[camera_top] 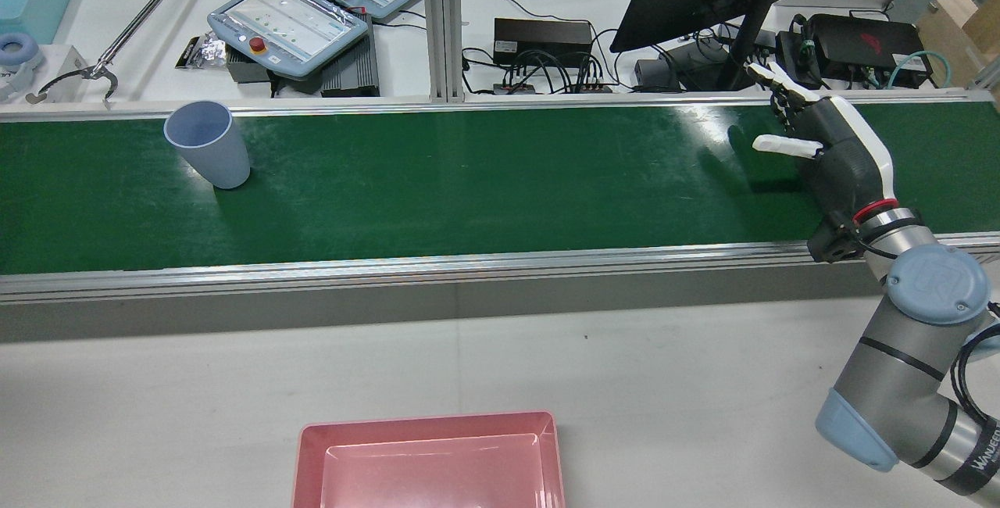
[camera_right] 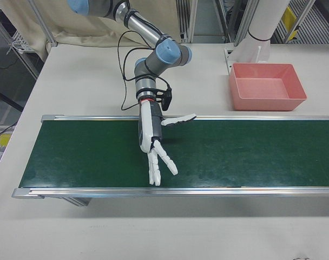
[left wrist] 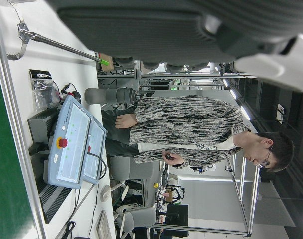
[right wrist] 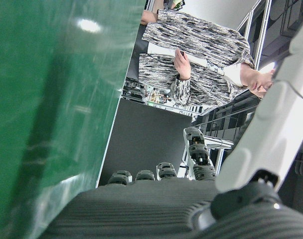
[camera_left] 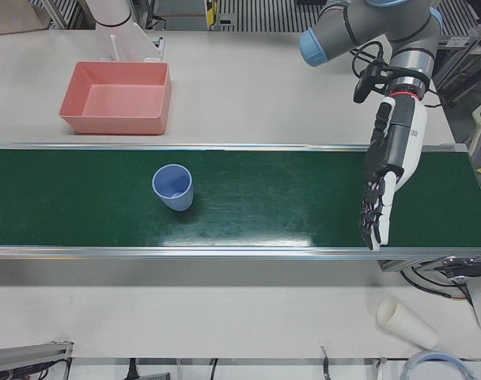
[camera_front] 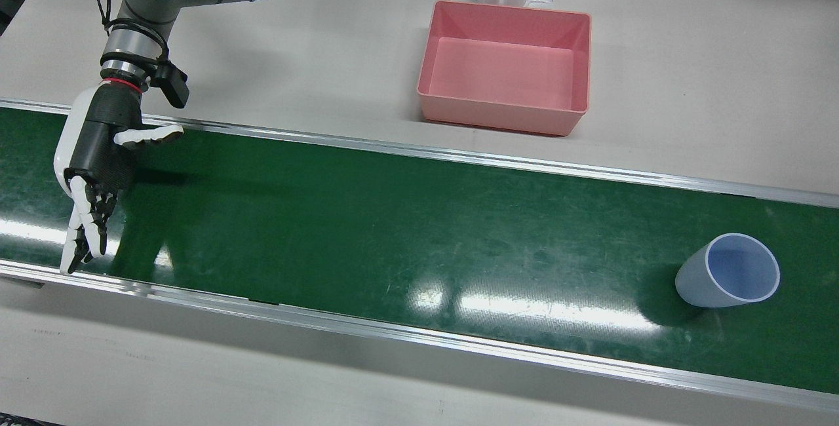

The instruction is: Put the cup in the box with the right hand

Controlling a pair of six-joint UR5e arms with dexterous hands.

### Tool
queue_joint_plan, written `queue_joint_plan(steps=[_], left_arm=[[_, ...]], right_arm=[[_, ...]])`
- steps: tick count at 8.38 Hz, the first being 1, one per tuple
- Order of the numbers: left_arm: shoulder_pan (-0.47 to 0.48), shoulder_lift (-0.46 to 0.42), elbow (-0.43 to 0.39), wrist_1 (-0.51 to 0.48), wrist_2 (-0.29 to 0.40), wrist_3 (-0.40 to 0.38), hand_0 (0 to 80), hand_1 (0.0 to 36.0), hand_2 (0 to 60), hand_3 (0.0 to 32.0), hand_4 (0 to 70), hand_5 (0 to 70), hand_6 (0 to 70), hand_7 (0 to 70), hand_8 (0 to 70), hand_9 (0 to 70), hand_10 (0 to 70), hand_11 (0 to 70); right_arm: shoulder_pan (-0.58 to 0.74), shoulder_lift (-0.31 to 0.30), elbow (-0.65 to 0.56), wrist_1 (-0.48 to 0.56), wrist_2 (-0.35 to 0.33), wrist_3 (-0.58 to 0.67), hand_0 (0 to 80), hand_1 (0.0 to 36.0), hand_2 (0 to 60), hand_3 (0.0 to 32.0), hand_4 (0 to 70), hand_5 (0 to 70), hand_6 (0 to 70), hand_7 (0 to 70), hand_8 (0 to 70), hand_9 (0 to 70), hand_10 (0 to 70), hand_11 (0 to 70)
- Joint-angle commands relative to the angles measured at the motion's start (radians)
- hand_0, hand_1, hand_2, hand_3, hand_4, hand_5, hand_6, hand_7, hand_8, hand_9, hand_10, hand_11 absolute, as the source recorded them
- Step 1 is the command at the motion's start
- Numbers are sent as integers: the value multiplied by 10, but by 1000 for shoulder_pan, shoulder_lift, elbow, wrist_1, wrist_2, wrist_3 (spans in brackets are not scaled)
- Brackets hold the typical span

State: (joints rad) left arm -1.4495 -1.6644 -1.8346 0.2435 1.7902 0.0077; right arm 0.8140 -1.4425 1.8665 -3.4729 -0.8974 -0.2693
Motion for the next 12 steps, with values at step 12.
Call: queue_joint_plan(steps=[12], left_arm=[[0, 0, 0, -1, 0, 0, 0, 0, 0, 0, 0, 0, 0, 0, 0, 0, 0, 0]], right_arm=[[7, 45, -29, 5, 0, -54, 444, 91, 0, 0, 0, 34, 32, 78, 11, 2, 18, 37]])
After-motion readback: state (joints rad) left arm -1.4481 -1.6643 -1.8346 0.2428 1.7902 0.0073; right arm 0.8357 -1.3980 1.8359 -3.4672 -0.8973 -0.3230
